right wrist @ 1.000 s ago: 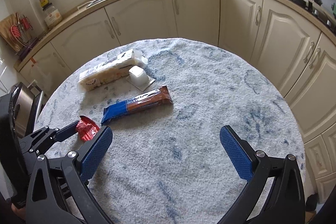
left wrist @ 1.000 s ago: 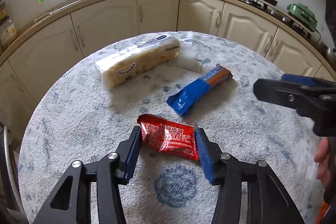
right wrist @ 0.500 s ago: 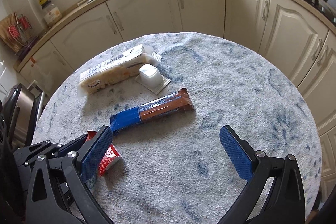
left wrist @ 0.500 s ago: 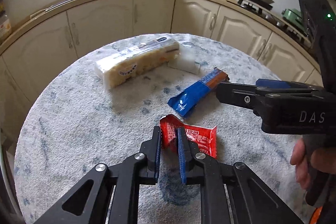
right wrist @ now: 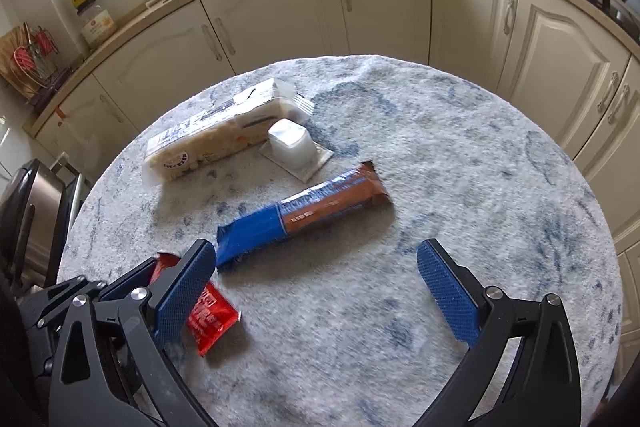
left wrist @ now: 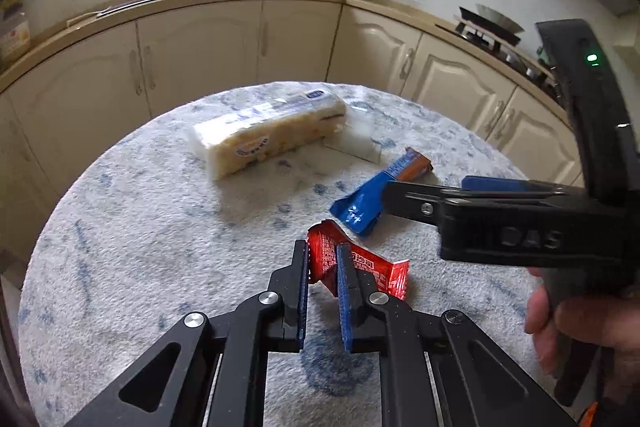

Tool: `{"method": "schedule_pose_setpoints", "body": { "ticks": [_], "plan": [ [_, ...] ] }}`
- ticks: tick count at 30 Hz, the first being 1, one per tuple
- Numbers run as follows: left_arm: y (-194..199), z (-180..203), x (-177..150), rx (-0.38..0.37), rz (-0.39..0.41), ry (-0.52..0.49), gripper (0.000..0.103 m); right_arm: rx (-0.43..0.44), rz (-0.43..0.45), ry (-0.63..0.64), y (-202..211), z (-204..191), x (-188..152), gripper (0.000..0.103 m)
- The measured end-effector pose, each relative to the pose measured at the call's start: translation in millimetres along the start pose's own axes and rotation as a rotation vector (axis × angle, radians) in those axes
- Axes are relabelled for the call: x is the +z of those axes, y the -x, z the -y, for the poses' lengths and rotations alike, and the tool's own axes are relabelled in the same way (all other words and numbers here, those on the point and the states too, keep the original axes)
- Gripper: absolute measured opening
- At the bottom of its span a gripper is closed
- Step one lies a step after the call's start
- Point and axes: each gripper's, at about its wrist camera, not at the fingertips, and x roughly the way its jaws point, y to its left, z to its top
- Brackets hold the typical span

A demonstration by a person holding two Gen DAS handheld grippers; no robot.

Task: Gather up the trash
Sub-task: 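Grasp the red wrapper with the left tool while the right tool grasps the blue bar wrapper, then carry the red wrapper and blue bar wrapper to the light-blue bin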

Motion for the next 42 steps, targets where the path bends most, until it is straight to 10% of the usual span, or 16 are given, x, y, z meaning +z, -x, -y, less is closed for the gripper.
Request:
{"method": "schedule_pose_setpoints", "body": {
  "ticks": [13,28,42],
  "plan": [
    [39,-25,-12,0.122,0.08,0.084,0.009,-0.112,-0.006,0.044,-22,-39,10,0.043],
    [70,-23,-21,0.099,0.105,0.097,0.009,-0.037,0.0,0.057,9,-35,-27,0.019],
    [123,46,-16,0.043,0.185,0.001,0.009,0.015,0.131,0.009,115,9,-63,0.019]
  ]
}}
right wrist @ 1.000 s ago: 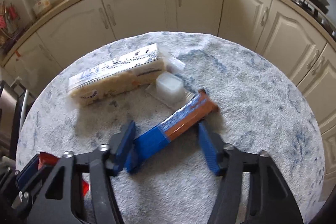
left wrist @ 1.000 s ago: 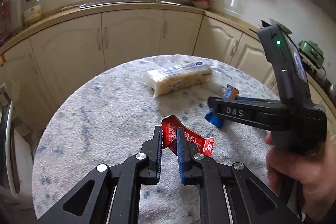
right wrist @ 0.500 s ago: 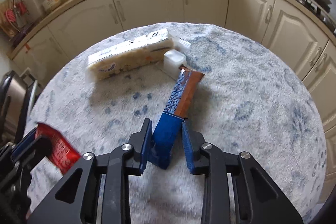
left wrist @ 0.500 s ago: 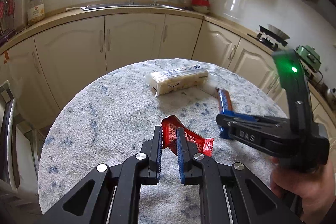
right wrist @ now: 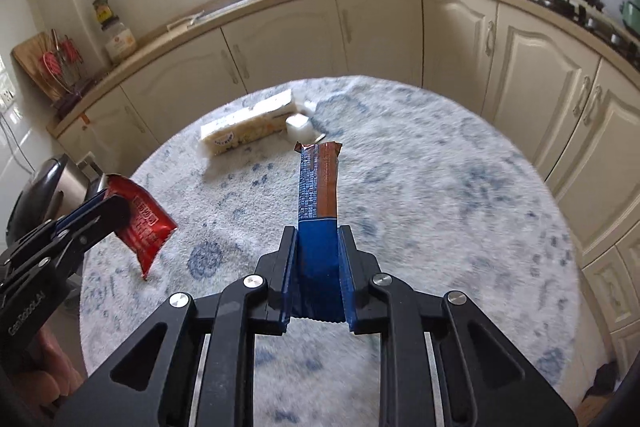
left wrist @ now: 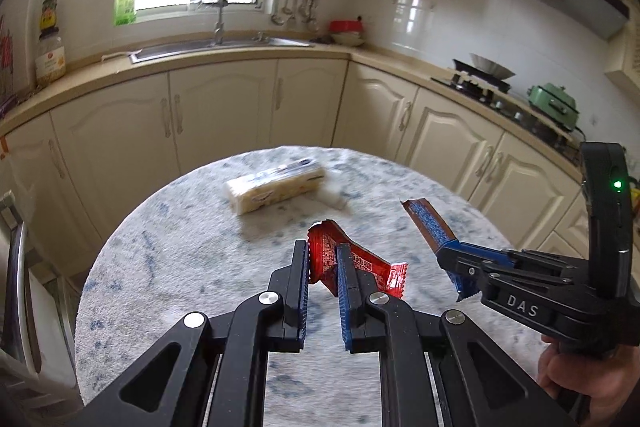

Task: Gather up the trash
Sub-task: 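Carry the red wrapper and blue bar wrapper to the light-blue bin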

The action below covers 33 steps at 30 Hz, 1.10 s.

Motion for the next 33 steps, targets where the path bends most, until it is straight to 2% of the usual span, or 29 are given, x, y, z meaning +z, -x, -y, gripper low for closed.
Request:
{"method": "schedule_pose_setpoints", "body": {
  "ticks": [3,8,14,18,21,25,29,33],
  "plan": [
    [11,32,6,-0.039,0.021,-0.044,0.009,0.001,0.047,-0.023,35,17,-5,0.019],
    [14,98,13,-0.136,0.04,-0.122,0.009,-0.023,0.129,-0.09,99,67,-22,0.019],
    [-4,194,16,-0.267,0.035,-0.219,0.009,-0.134,0.193,-0.184,166,143,-53,0.019],
    [-30,262,11,-0.369,-0.02,-0.285,0.009,-0.218,0.206,-0.265,199,198,-80,0.019],
    [-59,309,4,-0.43,-0.079,-0.327,0.009,-0.276,0.195,-0.33,213,240,-101,0.019],
    [-101,360,-9,-0.474,-0.17,-0.372,0.009,-0.325,0.159,-0.421,215,292,-131,0.019],
    [-146,397,-19,-0.491,-0.262,-0.397,0.009,-0.339,0.113,-0.498,203,338,-152,0.019],
    [-192,425,-29,-0.478,-0.357,-0.416,0.009,-0.333,0.059,-0.566,179,380,-169,0.019]
  ]
}}
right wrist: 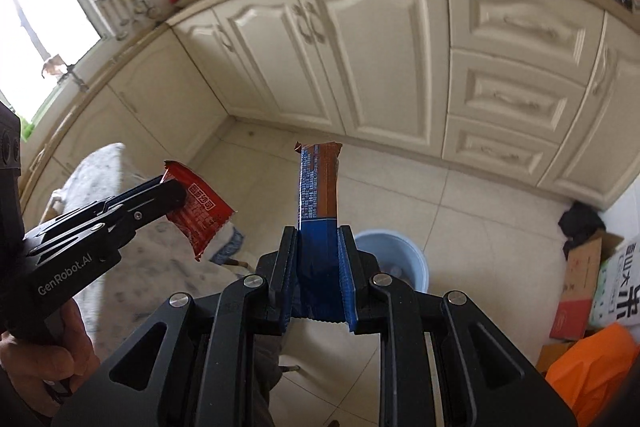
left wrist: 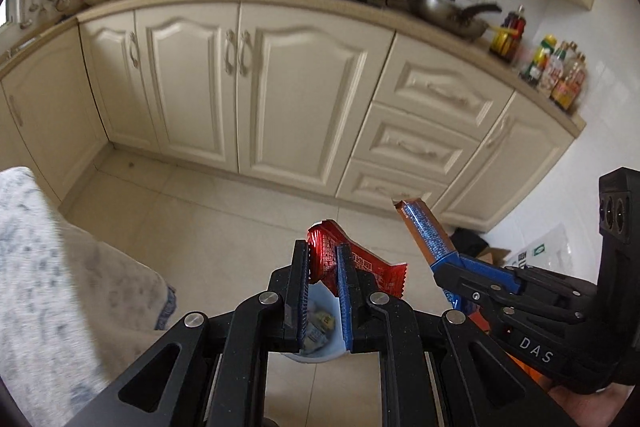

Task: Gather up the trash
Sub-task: 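Carry the red wrapper and blue bar wrapper to the light-blue bin, then open both tools above the bin to drop the items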

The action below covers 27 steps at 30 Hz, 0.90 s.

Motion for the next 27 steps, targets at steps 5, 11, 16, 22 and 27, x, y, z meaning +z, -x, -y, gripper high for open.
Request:
{"method": "schedule_pose_setpoints", "body": {
  "ticks": [5,11,16,22,27],
  "plan": [
    [-80,-7,29,-0.005,-0.124,0.002,0.013,0.004,-0.085,-0.073,-53,41,-1,0.023],
    [-169,-15,64,0.052,-0.257,-0.023,0.07,-0.011,-0.174,-0.22,-101,86,-17,0.067],
    [-171,-13,69,0.122,-0.217,-0.029,0.093,-0.048,-0.156,-0.287,-94,100,-32,0.1],
    [-137,-1,69,0.197,-0.156,-0.055,0.1,-0.065,-0.14,-0.292,-84,94,-36,0.103],
    [-81,5,58,0.192,-0.063,-0.043,0.1,-0.051,-0.094,-0.271,-60,71,-29,0.103]
  ]
}}
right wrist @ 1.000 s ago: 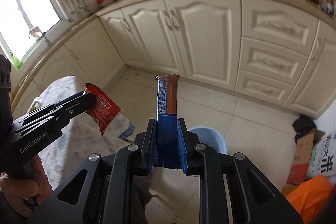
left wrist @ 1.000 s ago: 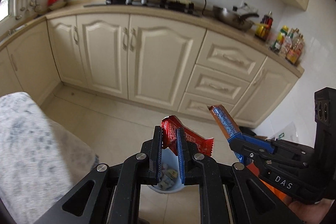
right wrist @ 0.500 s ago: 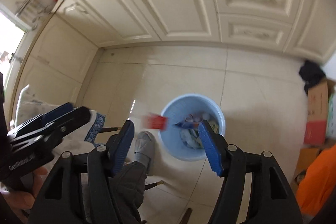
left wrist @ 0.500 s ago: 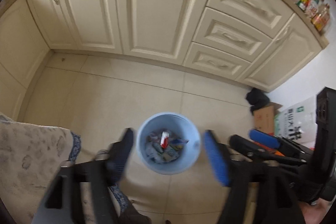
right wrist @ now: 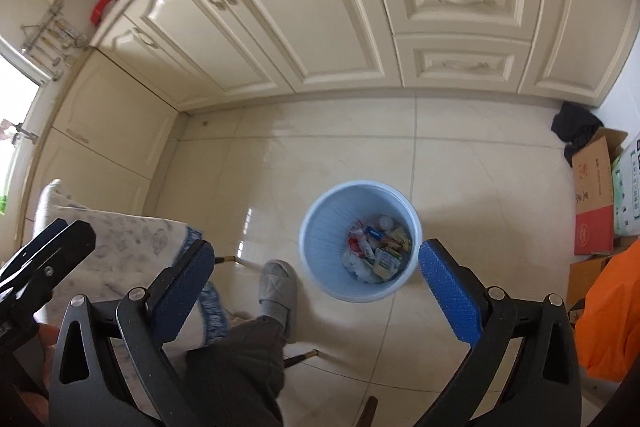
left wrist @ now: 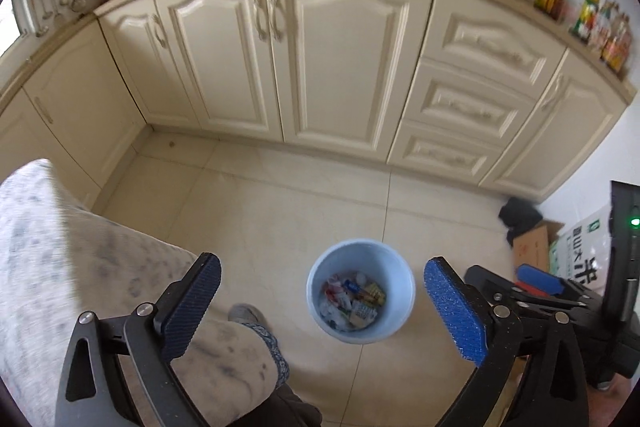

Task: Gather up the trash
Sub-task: 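Open both tools above the bin to drop the items, then bring both open tools back to the table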

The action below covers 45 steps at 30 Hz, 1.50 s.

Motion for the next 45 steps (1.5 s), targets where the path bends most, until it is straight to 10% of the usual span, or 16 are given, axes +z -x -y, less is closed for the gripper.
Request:
{"method": "schedule_pose_setpoints", "body": {
  "ticks": [24,34,45],
  "plan": [
    [355,-200,-233,0.28,0.448,0.354,0.102,0.283,0.263,0.523,152,-320,-70,0.103],
    [403,-263,-300,0.432,0.498,0.503,0.102,0.392,0.262,0.746,155,-443,-137,0.103],
    [354,-347,-294,0.487,0.405,0.598,0.102,0.394,0.156,0.922,79,-541,-167,0.103]
  ]
}}
